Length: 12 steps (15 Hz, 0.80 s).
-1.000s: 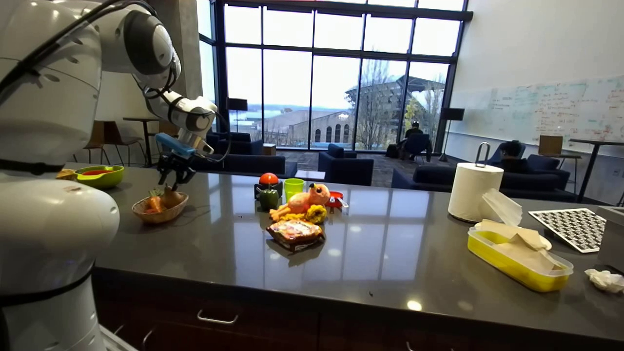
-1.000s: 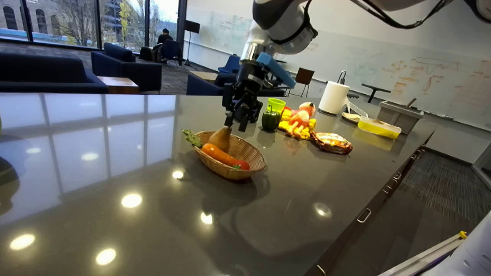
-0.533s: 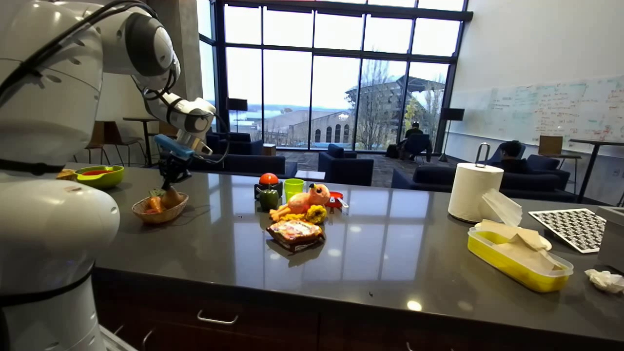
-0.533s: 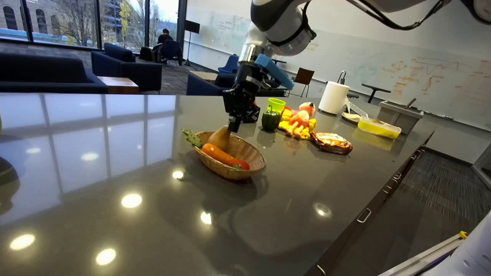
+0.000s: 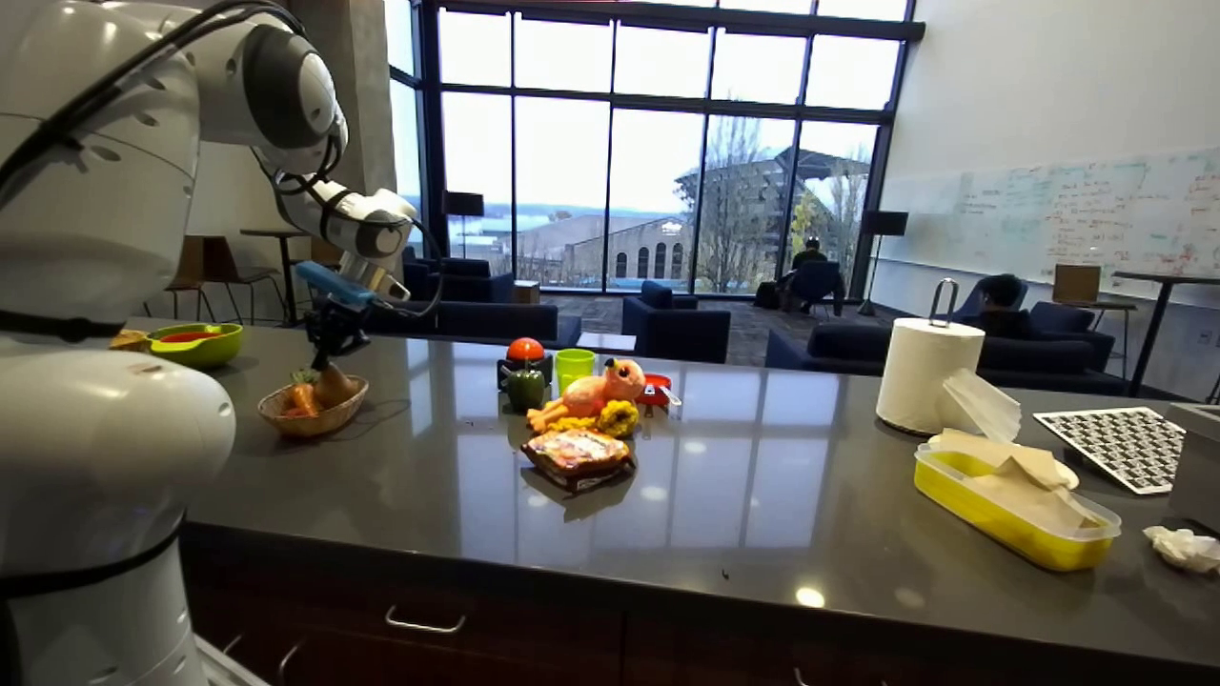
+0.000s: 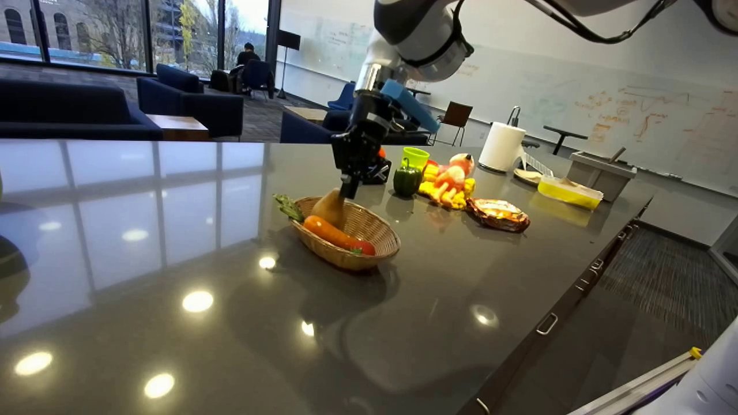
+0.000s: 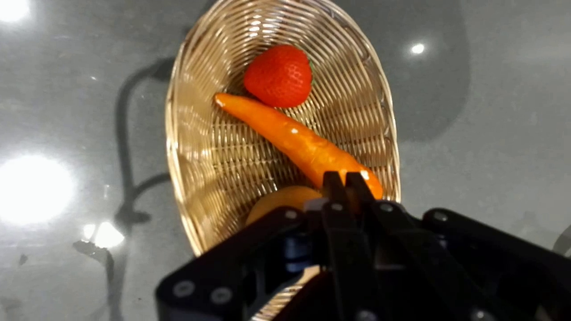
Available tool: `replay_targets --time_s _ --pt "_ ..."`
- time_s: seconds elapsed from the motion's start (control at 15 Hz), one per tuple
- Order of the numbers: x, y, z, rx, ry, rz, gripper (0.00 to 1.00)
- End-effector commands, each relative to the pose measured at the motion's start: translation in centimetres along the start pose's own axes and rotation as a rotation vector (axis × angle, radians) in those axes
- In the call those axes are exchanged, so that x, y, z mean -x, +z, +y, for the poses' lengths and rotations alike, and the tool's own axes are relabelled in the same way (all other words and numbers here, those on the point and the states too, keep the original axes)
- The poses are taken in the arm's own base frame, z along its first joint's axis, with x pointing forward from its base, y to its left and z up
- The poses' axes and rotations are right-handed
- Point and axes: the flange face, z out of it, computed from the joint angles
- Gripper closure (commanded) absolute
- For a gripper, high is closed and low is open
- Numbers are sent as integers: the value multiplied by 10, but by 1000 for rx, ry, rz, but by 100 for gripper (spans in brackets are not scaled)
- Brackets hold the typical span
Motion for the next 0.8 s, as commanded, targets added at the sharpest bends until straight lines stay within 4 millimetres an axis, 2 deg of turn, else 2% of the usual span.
replay_targets --time_s 0.0,0.33,0.73 --pt "5 -12 -8 31 -24 21 98" --pt "11 -29 -11 72 -40 50 98" --pt "22 -61 -8 106 -44 111 98"
